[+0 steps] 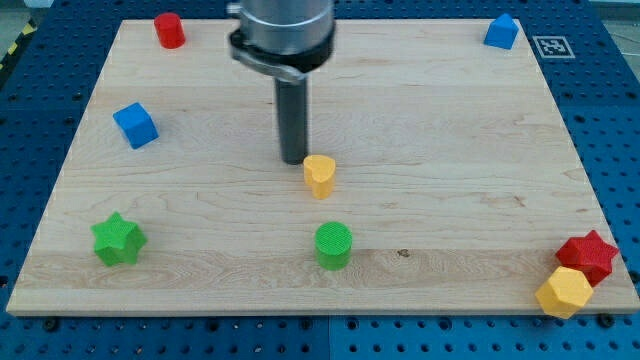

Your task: Move yellow heart to top right of the green circle

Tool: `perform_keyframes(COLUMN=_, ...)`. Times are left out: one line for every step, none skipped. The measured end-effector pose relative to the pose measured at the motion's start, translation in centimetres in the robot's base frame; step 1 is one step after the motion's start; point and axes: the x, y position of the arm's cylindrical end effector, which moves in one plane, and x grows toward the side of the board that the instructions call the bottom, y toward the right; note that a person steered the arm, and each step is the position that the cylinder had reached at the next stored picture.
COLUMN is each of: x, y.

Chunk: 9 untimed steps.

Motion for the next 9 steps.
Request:
perform_keyframes(x=1.0, y=-0.4)
perform_keyframes(x=2.1, y=0.9)
perform_keyframes(x=2.1, y=2.8)
perform_keyframes(x=2.0, y=5.0)
perform_keyframes(x=2.0, y=5.0)
perform_keyframes(x=2.0, y=6.5)
perform_keyframes(x=2.0, y=6.6)
perform_keyframes(x=2.0, y=6.7)
perform_keyframes(x=2.0, y=7.2)
